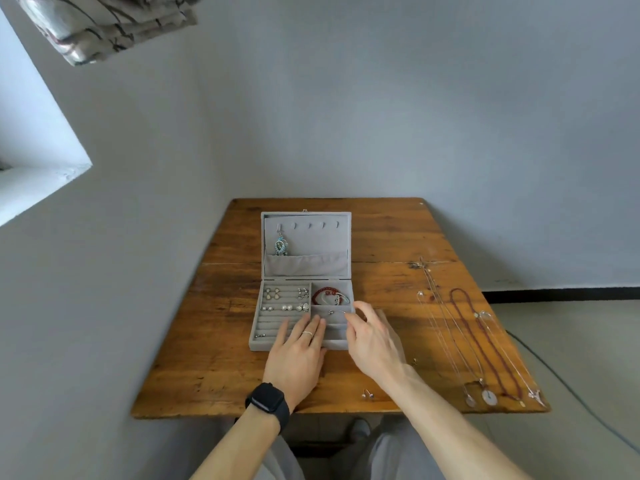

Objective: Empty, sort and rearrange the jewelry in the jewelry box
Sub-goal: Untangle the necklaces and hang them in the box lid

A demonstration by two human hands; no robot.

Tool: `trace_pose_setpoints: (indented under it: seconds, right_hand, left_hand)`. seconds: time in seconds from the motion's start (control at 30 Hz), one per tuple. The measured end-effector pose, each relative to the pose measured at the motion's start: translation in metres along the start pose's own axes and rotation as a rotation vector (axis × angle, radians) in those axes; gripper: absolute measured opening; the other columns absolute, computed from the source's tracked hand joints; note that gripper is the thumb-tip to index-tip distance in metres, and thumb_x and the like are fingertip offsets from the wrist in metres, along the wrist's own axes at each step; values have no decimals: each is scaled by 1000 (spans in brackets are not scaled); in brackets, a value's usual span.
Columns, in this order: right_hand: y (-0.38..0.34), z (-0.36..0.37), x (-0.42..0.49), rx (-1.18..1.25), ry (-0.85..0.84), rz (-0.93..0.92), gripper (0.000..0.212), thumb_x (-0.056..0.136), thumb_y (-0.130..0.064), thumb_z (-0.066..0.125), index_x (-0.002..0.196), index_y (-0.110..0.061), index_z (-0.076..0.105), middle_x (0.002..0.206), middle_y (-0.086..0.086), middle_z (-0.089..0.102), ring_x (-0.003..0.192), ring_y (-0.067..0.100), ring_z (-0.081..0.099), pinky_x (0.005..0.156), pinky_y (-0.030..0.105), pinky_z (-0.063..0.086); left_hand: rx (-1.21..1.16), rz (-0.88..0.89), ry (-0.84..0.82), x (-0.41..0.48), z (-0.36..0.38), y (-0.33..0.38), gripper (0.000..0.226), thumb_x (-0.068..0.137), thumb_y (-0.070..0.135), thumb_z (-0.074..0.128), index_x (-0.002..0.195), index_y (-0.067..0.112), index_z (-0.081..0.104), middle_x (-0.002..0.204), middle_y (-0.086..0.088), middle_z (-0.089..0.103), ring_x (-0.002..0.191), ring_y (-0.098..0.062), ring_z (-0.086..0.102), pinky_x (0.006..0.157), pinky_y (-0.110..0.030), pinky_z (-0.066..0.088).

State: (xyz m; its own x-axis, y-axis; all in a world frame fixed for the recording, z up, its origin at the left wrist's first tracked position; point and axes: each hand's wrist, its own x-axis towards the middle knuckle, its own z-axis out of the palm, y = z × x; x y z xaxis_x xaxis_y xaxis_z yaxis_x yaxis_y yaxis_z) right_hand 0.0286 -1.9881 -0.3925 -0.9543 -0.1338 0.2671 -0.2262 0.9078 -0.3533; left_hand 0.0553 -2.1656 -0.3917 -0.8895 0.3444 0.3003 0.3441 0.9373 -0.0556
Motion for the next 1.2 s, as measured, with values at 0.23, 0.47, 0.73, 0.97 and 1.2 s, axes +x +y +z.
trace_pose_setpoints:
  seconds: [0.23, 0.47, 0.73, 0.97, 1.2]
  right_hand:
    - [6, -31, -16, 244, 11, 30, 40, 102, -30, 52, 141, -27, 53, 142, -8, 56, 132, 10, 48, 108, 21, 34]
    - [48, -70, -123, 271, 283, 266, 29, 88, -14, 73, 117, -21, 70, 106, -10, 70, 101, 11, 61, 86, 15, 40]
    - [98, -74, -179, 72, 324, 527, 32, 86, -12, 74, 118, -15, 72, 110, 1, 66, 98, 27, 65, 80, 33, 48]
    - [110, -76, -178, -112, 243, 419, 29, 78, -14, 81, 105, -13, 72, 100, 4, 65, 87, 30, 59, 72, 41, 54]
    - [120, -90, -172, -123, 115, 310, 9, 88, -11, 73, 90, -16, 66, 88, -1, 63, 82, 27, 61, 64, 34, 49]
  left_hand:
    - [-98, -66, -102, -6, -11, 14, 62, 95, 26, 63, 152, 18, 40, 154, -2, 44, 144, -21, 38, 116, -50, 28]
    - [-226, 2, 31, -28, -1, 34, 56, 98, 28, 51, 151, 16, 41, 155, -1, 41, 144, -19, 38, 117, -47, 33]
    - [-216, -21, -30, -35, 14, 35, 60, 101, 38, 19, 158, 20, 21, 164, 3, 17, 152, -17, 13, 123, -48, 14]
    - [-215, -44, -55, -38, 20, 37, 59, 101, 38, 23, 158, 21, 22, 164, 2, 19, 152, -18, 16, 122, -51, 18]
    - [-194, -43, -48, -38, 20, 36, 59, 101, 39, 19, 159, 22, 20, 164, 2, 18, 152, -16, 13, 122, -51, 16]
